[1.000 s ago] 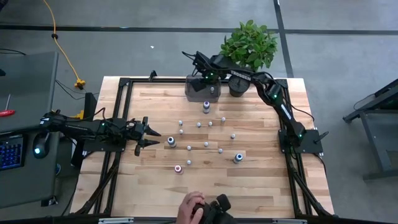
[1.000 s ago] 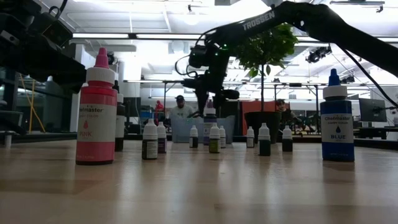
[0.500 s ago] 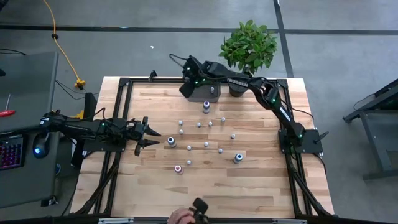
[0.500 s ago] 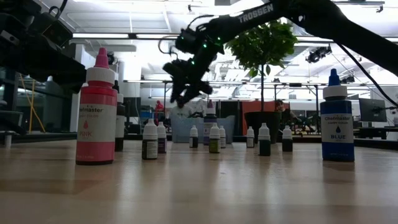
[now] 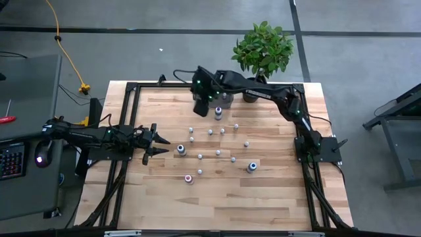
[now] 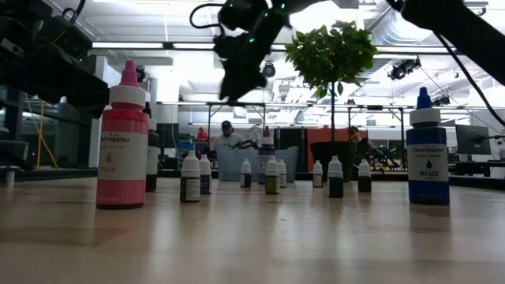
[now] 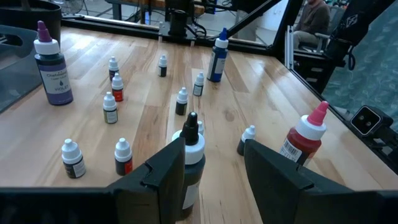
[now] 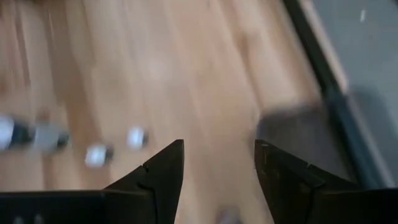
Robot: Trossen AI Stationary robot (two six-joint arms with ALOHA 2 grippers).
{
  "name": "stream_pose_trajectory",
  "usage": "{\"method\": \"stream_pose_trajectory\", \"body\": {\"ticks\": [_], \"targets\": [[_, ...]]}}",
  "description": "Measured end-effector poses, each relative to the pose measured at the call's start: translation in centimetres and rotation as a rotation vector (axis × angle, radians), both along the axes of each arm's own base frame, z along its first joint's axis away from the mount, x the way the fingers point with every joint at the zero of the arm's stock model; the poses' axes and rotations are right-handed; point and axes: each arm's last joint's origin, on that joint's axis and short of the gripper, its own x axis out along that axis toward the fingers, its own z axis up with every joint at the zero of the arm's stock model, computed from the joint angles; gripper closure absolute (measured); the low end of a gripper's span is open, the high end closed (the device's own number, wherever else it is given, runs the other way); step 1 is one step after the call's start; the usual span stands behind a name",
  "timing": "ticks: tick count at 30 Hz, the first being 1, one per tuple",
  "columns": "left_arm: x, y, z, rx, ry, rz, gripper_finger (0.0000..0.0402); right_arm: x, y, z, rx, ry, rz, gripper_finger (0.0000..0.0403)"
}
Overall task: Pick & Place food coloring
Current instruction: Put the small violet food into the black bin
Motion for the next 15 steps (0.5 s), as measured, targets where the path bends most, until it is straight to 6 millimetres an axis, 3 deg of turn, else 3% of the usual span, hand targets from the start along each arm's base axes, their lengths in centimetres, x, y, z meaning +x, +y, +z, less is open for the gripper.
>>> {"method": "stream_pose_trajectory", "body": {"ticks": [5,10,15], "targets": [[0.0,0.0,0.0,0.0,0.0,0.0,0.0238,-2.7,2.3,0.8,0.077,0.219,-0.03,0.0218],[0.0,0.0,0.0,0.0,0.0,0.0,0.0238,-5.5,3.7,1.4,0.171,0.43,-0.209,0.0219],[0.0,0.0,0.0,0.0,0.0,0.0,0.0238,-7.0,4.2,1.4,0.208,0.428,-0.425,0.0218]]}}
